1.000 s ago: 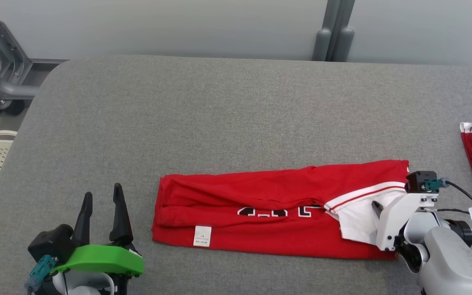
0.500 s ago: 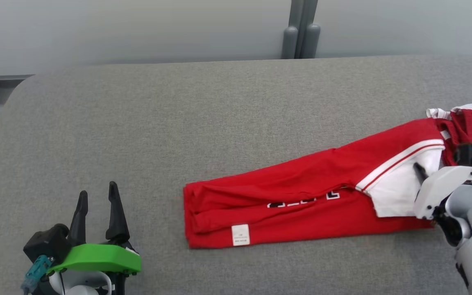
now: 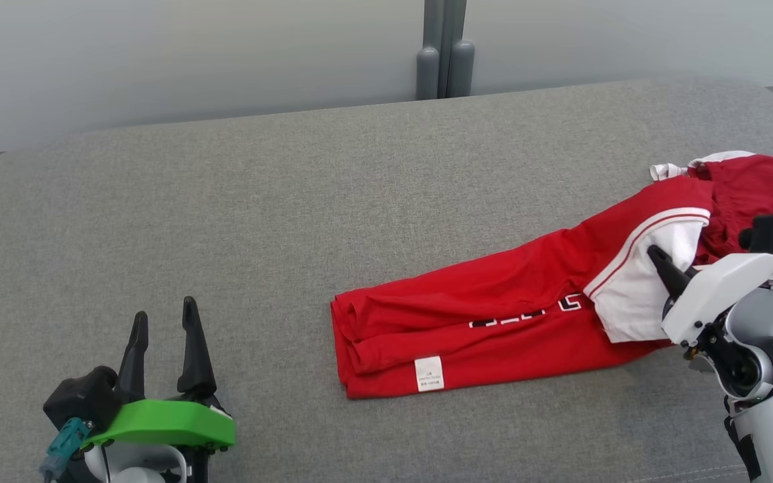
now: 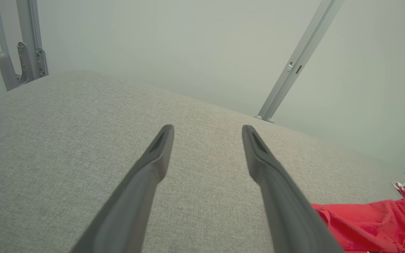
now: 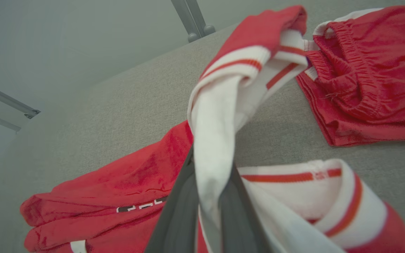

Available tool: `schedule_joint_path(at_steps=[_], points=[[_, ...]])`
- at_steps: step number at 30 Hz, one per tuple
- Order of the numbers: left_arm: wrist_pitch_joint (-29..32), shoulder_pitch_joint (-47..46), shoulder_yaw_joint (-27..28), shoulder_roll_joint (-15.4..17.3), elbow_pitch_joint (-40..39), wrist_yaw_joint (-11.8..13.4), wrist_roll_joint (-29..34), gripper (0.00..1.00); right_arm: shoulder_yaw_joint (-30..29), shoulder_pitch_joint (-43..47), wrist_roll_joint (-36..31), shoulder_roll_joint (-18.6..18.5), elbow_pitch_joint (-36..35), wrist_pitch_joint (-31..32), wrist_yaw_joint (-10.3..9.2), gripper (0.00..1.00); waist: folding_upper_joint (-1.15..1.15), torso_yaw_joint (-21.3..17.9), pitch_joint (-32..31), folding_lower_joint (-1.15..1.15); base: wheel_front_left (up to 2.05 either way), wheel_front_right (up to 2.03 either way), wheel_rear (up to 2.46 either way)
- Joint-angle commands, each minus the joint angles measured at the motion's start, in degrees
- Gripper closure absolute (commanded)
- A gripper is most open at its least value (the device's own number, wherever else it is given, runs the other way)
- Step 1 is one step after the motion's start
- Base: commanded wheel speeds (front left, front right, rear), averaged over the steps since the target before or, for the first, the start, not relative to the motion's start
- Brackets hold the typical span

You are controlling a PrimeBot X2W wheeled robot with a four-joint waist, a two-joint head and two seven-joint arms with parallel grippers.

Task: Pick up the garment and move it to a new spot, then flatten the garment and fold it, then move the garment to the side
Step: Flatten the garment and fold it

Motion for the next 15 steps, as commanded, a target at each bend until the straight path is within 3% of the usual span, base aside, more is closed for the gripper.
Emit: schedule_joint_path(at_steps=[1,9,15], points=[[-0.2,0.4,0.2,0.2,0.2,-0.2,0.3,0.00,0.5,1.6,1.4,0.6,-3.0,1.5,0.02,1.00,0.00,0.0,-0.2,0.00,0.00,0.00,0.00],[-0.1,0.5,-0.6,0.3,1.0,-0.7,0.3,0.00,4.7,7.2,4.2,4.5,-16.7,7.5,0.02,1.00,0.00,1.8,-1.4,0.00,0.00,0.00,0.00],[-0.1,0.9,-1.1,0.2,1.0,-0.7,0.2,0.00,9.4,9.5,3.2,7.6,-19.6,9.2,0.02,1.00,0.00,3.3,-2.1,0.00,0.00,0.00,0.00]])
